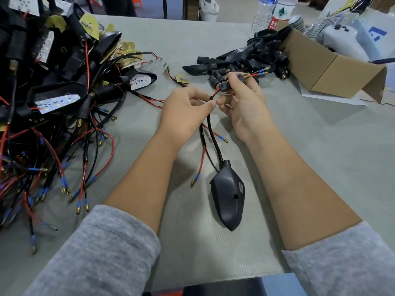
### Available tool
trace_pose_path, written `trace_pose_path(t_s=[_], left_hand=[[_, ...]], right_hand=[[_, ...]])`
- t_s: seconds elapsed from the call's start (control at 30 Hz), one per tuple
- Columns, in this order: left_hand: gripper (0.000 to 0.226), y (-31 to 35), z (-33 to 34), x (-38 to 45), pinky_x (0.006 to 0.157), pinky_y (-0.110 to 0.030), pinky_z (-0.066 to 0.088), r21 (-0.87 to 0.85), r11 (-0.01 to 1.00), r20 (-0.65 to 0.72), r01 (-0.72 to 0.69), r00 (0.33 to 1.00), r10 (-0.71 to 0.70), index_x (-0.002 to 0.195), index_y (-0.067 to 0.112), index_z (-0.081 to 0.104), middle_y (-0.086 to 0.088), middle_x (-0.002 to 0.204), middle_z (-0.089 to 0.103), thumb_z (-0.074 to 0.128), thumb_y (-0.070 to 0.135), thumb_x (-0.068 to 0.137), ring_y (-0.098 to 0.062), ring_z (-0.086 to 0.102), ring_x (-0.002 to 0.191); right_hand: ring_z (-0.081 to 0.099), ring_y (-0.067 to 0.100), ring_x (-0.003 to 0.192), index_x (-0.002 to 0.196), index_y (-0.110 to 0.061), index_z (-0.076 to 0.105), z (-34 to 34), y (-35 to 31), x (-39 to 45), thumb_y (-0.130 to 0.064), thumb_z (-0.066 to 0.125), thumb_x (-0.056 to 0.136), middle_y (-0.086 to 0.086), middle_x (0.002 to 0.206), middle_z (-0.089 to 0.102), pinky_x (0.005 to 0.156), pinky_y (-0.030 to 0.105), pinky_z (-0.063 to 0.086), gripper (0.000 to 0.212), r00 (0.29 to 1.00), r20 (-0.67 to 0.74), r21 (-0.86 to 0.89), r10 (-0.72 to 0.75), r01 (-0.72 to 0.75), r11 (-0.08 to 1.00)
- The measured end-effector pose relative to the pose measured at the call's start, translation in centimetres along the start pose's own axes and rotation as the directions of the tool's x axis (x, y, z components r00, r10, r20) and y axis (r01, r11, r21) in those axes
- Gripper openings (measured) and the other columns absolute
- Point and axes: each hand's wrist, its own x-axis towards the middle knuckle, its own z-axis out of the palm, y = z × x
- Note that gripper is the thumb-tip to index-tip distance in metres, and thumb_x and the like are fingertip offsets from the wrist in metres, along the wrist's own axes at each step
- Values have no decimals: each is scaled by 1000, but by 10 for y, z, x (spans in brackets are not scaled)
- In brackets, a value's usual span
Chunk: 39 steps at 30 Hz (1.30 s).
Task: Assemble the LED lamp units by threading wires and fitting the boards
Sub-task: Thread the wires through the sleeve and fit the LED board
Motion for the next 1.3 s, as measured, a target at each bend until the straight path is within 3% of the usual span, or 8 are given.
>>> trace_pose_path(t_s=[0.27,0.57,0.8,1.0,1.1,1.2,1.3], left_hand=[[17,2,-1,-1,68,-5,41,39,994,-10,-101,995,102,105,11,72,0,92,68,67,14,89,3,54,75],[6,-1,0,2,64,-11,47,-37,998,-64,-51,997,49,83,21,70,12,70,65,74,17,83,6,57,61],[7,1,-1,0,77,-22,48,-5,993,-25,-118,993,118,91,9,75,-2,83,70,72,11,84,-9,60,77],[7,6,-2,-3,80,-26,48,32,977,13,-209,978,209,84,7,77,-2,81,73,69,7,84,-12,62,78],[5,6,-1,-4,78,-28,50,-15,989,-30,-145,989,144,80,14,70,6,72,70,72,10,82,-6,60,72],[19,4,0,-3,74,-26,50,-88,993,-41,-77,996,73,83,21,59,10,62,66,76,13,80,-4,61,66],[17,5,0,-3,75,-29,51,-107,994,-24,-31,999,29,87,17,60,7,67,69,76,19,82,-10,63,71]], right_hand=[[55,14,54,93,-19,58,-1,1,1,-19,55,99,3,80,63,58,21,47,6,1000,25,-50,12,-11,999],[52,14,49,87,-17,56,2,3,1,-18,57,97,-4,65,60,54,20,46,10,998,60,-130,14,-6,991],[52,12,50,83,-15,53,2,3,1,-17,58,97,-1,67,57,55,20,45,14,999,38,-151,18,-12,988],[53,12,49,78,-14,52,2,4,2,-18,61,94,-1,63,53,55,21,47,19,999,33,-170,25,-19,985],[51,12,49,75,-15,51,3,5,1,-19,61,94,-7,53,53,56,23,45,22,998,55,-207,16,-4,978],[50,12,50,77,-14,52,4,6,1,-19,61,94,-8,52,54,56,24,44,20,998,63,-227,6,8,974],[52,12,52,81,-12,54,4,6,2,-19,61,94,-5,56,55,60,25,46,16,999,34,-185,0,6,983]])
